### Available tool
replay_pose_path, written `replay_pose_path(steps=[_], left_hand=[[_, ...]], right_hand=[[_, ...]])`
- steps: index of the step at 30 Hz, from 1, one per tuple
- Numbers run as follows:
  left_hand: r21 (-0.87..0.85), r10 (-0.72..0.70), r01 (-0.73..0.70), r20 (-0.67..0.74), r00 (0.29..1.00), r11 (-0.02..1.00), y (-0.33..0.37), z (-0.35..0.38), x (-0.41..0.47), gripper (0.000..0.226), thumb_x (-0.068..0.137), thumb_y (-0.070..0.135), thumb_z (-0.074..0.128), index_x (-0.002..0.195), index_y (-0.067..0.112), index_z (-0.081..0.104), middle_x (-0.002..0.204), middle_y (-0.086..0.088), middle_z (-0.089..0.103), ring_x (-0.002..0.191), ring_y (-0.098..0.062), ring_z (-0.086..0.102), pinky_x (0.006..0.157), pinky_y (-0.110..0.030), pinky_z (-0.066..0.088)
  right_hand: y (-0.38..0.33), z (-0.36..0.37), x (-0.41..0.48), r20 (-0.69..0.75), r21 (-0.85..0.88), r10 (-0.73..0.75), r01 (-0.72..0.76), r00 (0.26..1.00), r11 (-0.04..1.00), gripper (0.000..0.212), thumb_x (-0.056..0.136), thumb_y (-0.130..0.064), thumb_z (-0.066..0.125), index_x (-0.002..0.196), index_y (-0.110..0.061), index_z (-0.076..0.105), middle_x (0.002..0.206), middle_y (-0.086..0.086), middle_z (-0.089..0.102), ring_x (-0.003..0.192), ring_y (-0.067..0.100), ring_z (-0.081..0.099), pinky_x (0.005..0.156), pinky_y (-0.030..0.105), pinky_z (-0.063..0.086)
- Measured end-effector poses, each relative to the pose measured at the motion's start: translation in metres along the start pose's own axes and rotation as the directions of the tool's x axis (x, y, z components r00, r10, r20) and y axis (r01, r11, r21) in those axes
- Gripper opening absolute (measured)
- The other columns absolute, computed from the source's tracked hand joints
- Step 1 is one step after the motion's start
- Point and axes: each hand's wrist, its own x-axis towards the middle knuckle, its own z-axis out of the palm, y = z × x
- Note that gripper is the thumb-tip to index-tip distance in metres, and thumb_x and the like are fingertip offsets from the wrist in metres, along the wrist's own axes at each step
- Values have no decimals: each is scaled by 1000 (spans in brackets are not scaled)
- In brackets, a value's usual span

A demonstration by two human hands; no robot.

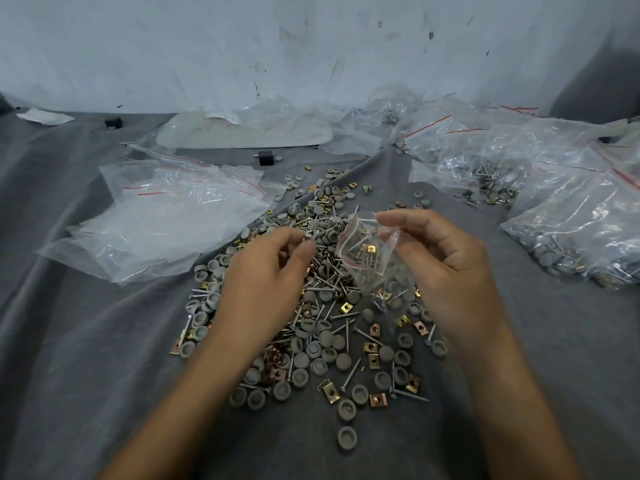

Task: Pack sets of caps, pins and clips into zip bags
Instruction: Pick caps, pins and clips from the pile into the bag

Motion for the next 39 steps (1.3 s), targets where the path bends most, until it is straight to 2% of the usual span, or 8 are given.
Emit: replay_pose_path(steps=[2, 4, 7, 9, 12, 17, 29, 39], left_hand=[[-58, 6, -8, -35, 999, 998, 0, -1, 0, 14, 102, 38, 56, 93, 32, 64, 74, 22, 63, 60, 4, 59, 56, -31, 43], [-99, 27, -34, -73, 997, 994, 3, -1, 0, 13, 103, 39, 53, 97, 32, 63, 83, 23, 64, 65, 6, 62, 56, -36, 50], [-89, 84, -95, -114, 990, 992, 7, -1, -2, 14, 104, 44, 50, 106, 36, 61, 97, 22, 65, 84, 2, 64, 69, -35, 55], [-42, 149, -155, -112, 982, 987, 10, 0, -4, 13, 104, 44, 50, 109, 39, 61, 93, 18, 65, 87, -3, 62, 69, -30, 50], [46, 278, -276, -80, 957, 960, 17, 4, -10, 16, 104, 36, 53, 114, 32, 65, 95, 18, 62, 90, -5, 58, 75, -27, 45], [155, 400, -389, -45, 916, 908, 20, 7, -13, 24, 101, 24, 61, 123, 20, 70, 104, 4, 68, 96, -16, 60, 81, -33, 47], [120, 359, -346, -116, 926, 930, 15, 5, -13, 24, 98, 25, 67, 121, 23, 73, 107, 11, 72, 96, -10, 62, 84, -38, 54], [24, 335, -335, -122, 934, 942, 19, 3, -12, 24, 96, 25, 68, 120, 25, 73, 107, 15, 72, 99, -7, 66, 84, -38, 56]], right_hand=[[0, 0, 0, 3, 3, 13, -13, 1000, 1000, 37, 100, -7, 59, 104, -39, 76, 100, -3, 75, 92, 48, 63, 80, 65, 51], [-1, 1, -1, 12, 0, 20, -20, 1000, 1000, 37, 100, -6, 59, 103, -39, 76, 97, 9, 73, 93, 56, 58, 76, 71, 48], [-3, 2, -3, 23, -19, -1, 2, 1000, 1000, 36, 100, -6, 59, 103, -37, 75, 99, 4, 73, 95, 42, 64, 80, 56, 54], [-4, 3, -3, 32, -20, -4, 4, 999, 1000, 33, 100, -6, 59, 105, -35, 75, 102, -5, 75, 95, 33, 67, 81, 45, 56], [-6, 5, -4, 37, -42, -9, 11, 999, 999, 32, 100, -6, 59, 105, -33, 75, 101, -10, 75, 92, 22, 69, 82, 39, 58], [-4, 8, -4, 57, -73, 13, -9, 998, 997, 33, 101, -6, 58, 105, -34, 75, 97, -5, 74, 89, 25, 69, 80, 45, 57], [-8, 9, -3, 73, -87, -23, 29, 997, 996, 33, 101, -7, 58, 105, -35, 74, 100, -15, 74, 98, 7, 70, 80, 18, 56], [-11, 10, -4, 75, -53, -15, 19, 997, 998, 30, 101, -7, 58, 105, -32, 74, 99, -18, 74, 94, 2, 70, 76, 12, 52]])
